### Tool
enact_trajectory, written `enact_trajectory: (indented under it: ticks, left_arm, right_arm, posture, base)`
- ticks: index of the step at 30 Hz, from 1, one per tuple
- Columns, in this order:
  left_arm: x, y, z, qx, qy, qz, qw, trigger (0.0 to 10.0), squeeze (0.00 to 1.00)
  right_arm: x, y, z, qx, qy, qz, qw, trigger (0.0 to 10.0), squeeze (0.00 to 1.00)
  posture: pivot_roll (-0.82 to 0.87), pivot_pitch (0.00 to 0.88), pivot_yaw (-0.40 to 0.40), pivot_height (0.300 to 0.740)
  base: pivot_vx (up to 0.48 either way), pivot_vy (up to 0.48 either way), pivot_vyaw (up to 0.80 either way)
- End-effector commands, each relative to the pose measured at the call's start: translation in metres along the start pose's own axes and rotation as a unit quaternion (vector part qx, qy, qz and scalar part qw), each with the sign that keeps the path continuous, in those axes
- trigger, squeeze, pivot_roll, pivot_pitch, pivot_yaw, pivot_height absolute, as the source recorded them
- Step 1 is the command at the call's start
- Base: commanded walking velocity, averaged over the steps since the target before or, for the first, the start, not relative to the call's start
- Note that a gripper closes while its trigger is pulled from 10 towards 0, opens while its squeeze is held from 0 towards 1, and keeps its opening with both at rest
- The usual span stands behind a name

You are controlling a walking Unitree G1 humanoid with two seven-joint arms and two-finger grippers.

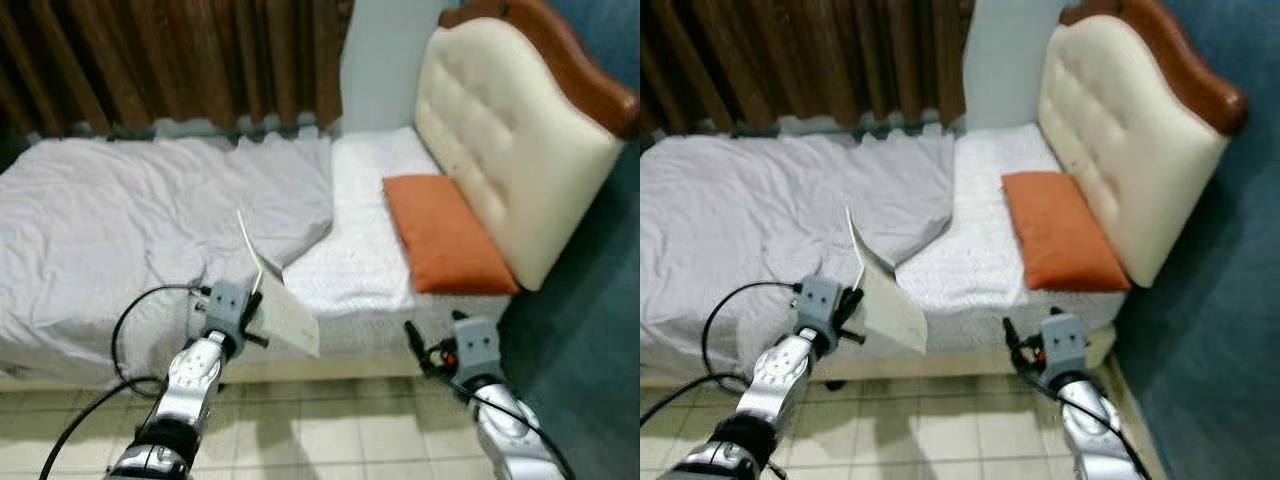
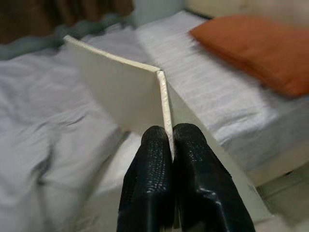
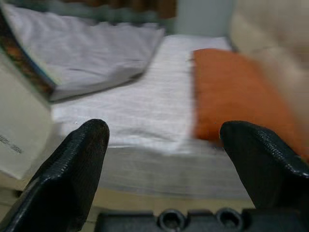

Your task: Clean up the room

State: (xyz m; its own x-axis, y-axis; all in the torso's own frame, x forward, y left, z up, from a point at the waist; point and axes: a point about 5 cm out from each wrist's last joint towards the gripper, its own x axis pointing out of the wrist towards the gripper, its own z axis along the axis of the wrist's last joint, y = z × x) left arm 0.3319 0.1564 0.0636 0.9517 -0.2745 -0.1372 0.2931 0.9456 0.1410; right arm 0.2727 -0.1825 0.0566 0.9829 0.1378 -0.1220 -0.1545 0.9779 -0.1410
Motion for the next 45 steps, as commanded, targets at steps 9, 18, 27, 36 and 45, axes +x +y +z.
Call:
enact_trajectory:
  ticks: [9, 18, 27, 36, 45]
  left_arm:
    - [0.008, 0.005, 0.016, 0.001, -0.022, 0.002, 1.000, 10.0, 0.00]
    - [0.010, 0.003, 0.016, 0.001, -0.019, -0.009, 1.000, 10.0, 0.00]
    - [0.011, 0.005, 0.018, 0.004, -0.021, -0.012, 1.000, 10.0, 0.00]
    - [0.014, -0.001, 0.024, -0.001, -0.037, -0.040, 0.999, 10.0, 0.00]
    - [0.025, -0.012, 0.039, 0.008, -0.047, -0.070, 0.996, 10.0, 0.00]
  right_arm:
    - [0.004, 0.011, 0.002, 0.003, -0.007, 0.018, 1.000, 10.0, 0.00]
    - [0.002, 0.012, 0.000, 0.002, -0.003, 0.020, 1.000, 10.0, 0.00]
    - [0.003, 0.015, 0.001, -0.002, -0.006, 0.026, 1.000, 10.0, 0.00]
    - [-0.004, 0.013, 0.000, -0.012, -0.008, 0.025, 1.000, 10.0, 0.00]
    - [-0.006, 0.011, -0.001, -0.013, -0.005, 0.020, 1.000, 10.0, 0.00]
  posture:
    - [-0.12, 0.003, 0.047, 0.740]
    - [-0.12, 0.000, 0.051, 0.740]
    - [-0.12, 0.002, 0.053, 0.740]
    - [-0.13, 0.023, 0.039, 0.740]
    - [-0.16, 0.029, 0.051, 0.740]
  base:
    - [0.463, 0.000, 0.00]
    - [0.480, 0.000, 0.00]
    - [0.480, 0.000, 0.00]
    - [0.480, 0.000, 0.00]
    - [0.480, 0.000, 0.00]
